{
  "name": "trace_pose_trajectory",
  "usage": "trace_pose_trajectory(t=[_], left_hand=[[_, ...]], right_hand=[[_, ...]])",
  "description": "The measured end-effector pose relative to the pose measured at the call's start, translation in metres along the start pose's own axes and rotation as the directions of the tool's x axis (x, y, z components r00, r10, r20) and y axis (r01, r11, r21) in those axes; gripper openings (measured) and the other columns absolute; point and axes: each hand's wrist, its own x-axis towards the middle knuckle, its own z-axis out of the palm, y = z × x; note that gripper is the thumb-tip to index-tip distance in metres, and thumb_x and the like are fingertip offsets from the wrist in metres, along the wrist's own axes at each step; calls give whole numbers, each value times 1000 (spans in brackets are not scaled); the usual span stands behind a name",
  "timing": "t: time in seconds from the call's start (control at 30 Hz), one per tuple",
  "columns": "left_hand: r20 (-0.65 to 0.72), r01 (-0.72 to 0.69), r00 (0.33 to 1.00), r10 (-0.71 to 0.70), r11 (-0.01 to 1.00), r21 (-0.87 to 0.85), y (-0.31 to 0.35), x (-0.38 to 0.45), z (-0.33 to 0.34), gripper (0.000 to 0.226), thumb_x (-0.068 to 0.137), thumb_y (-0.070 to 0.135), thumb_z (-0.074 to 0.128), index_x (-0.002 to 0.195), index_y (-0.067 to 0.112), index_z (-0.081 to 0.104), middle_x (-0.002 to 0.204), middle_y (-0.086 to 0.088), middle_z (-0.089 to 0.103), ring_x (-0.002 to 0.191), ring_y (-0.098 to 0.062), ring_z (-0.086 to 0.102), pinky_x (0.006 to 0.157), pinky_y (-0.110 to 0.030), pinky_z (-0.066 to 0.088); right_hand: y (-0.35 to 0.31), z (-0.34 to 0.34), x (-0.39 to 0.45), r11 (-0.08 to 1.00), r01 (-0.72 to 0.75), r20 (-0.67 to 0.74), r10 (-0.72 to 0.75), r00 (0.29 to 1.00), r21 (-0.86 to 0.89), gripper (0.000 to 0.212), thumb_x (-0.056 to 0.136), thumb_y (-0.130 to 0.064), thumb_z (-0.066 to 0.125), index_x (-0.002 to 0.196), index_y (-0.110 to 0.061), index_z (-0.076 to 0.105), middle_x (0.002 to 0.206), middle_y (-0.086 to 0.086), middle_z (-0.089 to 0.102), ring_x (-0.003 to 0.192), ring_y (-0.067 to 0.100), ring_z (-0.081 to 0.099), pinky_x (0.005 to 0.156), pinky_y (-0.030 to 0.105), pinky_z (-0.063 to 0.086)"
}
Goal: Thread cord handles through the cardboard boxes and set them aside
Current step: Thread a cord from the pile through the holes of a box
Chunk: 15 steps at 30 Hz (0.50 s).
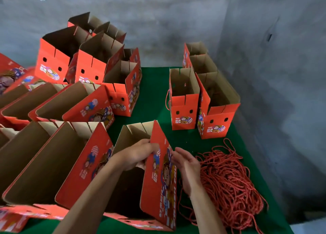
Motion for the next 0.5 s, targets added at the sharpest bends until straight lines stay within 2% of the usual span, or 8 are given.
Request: trace_pose_trajectory(t=[0.07,0.17,0.27,0.37,0.5], left_hand=[[-21,38,999,-39,999,-36,-3,2,0,36,86,25,50,118,13,64,98,-11,79,87,-27,78,69,-38,62],[-54,65,996,-70,994,-93,-6,4,0,30,93,21,43,110,9,63,86,-11,77,73,-23,74,65,-33,61],[-49,84,995,-90,991,-106,-8,2,3,29,80,33,49,92,9,60,67,-7,67,57,-18,64,57,-24,54],[-67,86,993,-92,991,-99,-9,2,4,35,76,37,50,95,8,60,76,-10,66,64,-18,62,62,-25,50],[-84,102,990,-115,984,-144,-10,1,3,30,93,27,43,102,5,62,90,-17,67,73,-23,64,71,-30,51]], right_hand=[[1,3,1,997,56,-5,-57,998,-51,25,85,-10,82,108,-4,73,95,17,78,88,33,77,79,34,63],[4,10,3,992,86,10,-85,996,-91,24,85,-10,83,105,-3,71,90,16,78,84,33,78,73,30,63],[6,13,9,978,82,1,-84,996,-191,26,80,-20,88,102,-11,75,90,6,79,85,24,78,75,36,63],[12,17,11,975,88,-21,-94,995,-206,25,79,-25,89,99,-16,77,89,3,80,84,22,78,76,40,63],[20,23,9,972,103,-87,-124,989,-210,17,83,-26,85,96,-19,78,88,0,80,82,18,78,69,30,61]])
